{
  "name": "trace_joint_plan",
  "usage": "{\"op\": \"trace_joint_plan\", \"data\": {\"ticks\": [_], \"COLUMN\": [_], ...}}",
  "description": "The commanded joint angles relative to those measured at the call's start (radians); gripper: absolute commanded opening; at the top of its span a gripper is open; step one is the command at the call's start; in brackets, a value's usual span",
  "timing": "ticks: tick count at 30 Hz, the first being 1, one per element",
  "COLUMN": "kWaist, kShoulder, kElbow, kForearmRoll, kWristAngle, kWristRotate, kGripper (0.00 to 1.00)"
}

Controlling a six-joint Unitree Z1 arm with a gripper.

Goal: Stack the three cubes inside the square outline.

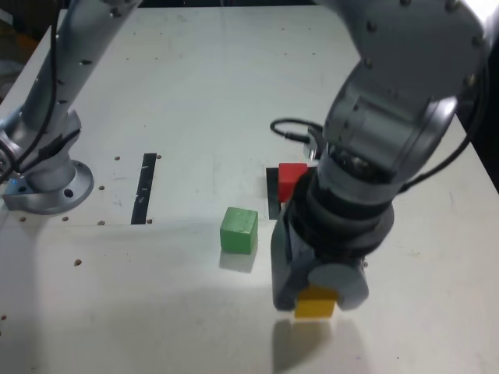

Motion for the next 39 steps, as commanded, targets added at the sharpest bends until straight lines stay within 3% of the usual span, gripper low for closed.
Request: {"op": "trace_joint_plan", "data": {"ticks": [1, 10, 15, 24, 33, 39], "kWaist": [0.004, 0.101, 0.194, 0.361, 0.436, 0.438], "kShoulder": [-0.048, -0.32, -0.413, -0.397, -0.284, -0.249], "kElbow": [-0.003, 0.158, 0.293, 0.334, 0.315, 0.302], "kForearmRoll": [0.017, 0.094, 0.082, 0.03, 0.009, -0.02], "kWristAngle": [0.031, 0.166, 0.19, 0.189, 0.115, 0.095], "kWristRotate": [0.025, 0.342, 0.418, 0.444, 0.443, 0.448], "kGripper": [0.21, 0.2, 0.2, 0.21, 0.22, 0.22]}}
